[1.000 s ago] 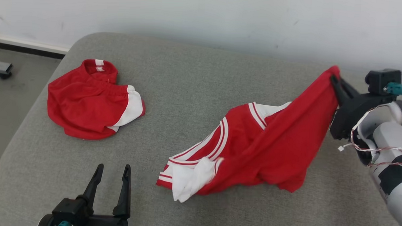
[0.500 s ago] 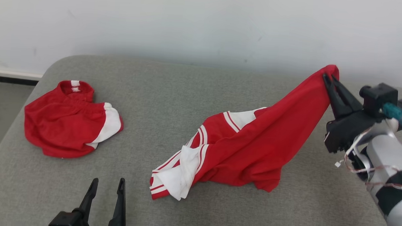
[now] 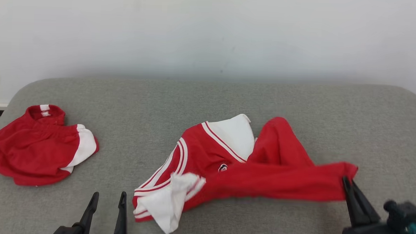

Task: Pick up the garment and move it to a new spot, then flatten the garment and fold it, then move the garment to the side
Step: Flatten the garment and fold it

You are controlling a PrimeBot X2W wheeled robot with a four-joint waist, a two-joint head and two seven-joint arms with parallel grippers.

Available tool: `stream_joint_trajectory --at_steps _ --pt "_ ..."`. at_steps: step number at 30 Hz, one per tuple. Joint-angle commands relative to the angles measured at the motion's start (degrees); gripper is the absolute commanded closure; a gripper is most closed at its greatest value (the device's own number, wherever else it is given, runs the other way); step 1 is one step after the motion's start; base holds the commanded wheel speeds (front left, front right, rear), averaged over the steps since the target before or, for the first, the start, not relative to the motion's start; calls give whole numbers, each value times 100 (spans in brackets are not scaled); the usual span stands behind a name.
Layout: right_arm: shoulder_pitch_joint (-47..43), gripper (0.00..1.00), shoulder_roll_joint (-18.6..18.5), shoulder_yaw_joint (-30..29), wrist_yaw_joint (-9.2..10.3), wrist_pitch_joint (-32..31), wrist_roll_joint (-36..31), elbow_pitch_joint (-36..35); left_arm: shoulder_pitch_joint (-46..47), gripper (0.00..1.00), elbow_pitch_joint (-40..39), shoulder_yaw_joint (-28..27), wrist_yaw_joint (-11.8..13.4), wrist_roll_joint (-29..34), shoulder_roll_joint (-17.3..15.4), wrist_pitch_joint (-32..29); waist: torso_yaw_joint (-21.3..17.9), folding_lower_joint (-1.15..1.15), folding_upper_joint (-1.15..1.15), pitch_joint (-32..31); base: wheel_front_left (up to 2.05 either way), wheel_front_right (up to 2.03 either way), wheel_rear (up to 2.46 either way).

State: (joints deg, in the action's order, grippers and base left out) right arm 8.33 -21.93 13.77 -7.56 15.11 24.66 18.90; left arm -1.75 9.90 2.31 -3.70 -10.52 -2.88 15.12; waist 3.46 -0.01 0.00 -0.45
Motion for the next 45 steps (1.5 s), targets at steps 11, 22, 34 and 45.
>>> stream_joint_trajectory --at_steps 11,22,34,45 --pt "-971 0 897 -1090 15 4 -360 -444 76 0 37 -27 -69 27 -1 5 -149 1 0 5 0 0 0" --pt "-1109 0 1356 -1253 15 4 -731 -1604 65 0 16 -148 -122 91 -1 5 -61 1 0 -60 0 0 0" --pt "-1433 0 1649 -1015 15 5 -972 -1645 36 0 -75 -263 -88 223 -1 5 61 1 0 -33 0 0 0" --pt "-1619 0 1775 -1090 15 5 -1174 -1511 -45 0 -281 -428 -57 483 -21 5 26 1 0 -40 0 0 0"
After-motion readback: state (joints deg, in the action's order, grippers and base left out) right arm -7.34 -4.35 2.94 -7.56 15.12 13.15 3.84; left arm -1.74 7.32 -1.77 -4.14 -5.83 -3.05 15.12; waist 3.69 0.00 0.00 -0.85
